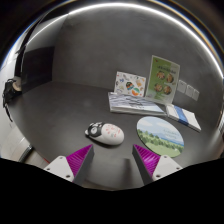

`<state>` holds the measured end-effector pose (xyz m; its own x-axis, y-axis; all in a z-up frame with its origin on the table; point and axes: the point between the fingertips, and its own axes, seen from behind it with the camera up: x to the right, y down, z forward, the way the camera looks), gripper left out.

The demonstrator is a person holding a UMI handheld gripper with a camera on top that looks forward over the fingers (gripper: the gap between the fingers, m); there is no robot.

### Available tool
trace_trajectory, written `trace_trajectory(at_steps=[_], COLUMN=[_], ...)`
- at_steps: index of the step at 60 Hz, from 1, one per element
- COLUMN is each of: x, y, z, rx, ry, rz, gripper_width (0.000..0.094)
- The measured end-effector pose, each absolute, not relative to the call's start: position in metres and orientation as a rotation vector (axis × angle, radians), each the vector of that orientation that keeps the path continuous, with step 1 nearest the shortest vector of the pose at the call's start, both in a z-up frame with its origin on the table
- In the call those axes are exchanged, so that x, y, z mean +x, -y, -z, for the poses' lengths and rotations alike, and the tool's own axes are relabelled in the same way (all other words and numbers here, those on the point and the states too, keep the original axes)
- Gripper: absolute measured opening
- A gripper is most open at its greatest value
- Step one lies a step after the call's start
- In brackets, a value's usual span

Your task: Arrange mouse

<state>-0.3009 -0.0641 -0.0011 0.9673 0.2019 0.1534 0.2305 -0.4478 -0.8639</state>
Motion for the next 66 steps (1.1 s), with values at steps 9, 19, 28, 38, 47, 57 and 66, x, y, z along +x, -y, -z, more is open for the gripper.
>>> trace_trajectory(at_steps=[9,19,28,38,47,57,66], x=[-0.300,-0.306,-0.322,-0.323,-0.346,-0.273,-0.151], y=[0.019,-0.027,-0.043,-0.044,-0.038,-0.059,-0.058], z=[0.002,0.003,0.012,0.012,-0.021,-0.124,-0.110], rx=[-2.070,-2.123,-2.201,-2.234,-2.194,-2.002,-2.023], ry=[0.292,0.242,0.166,0.139,0.062,-0.047,-0.204], rz=[0.009,-0.010,-0.092,-0.031,-0.088,0.103,0.300], gripper_width=[0.0848,0.0839,0.0638,0.0489,0.0460,0.0456,0.0440])
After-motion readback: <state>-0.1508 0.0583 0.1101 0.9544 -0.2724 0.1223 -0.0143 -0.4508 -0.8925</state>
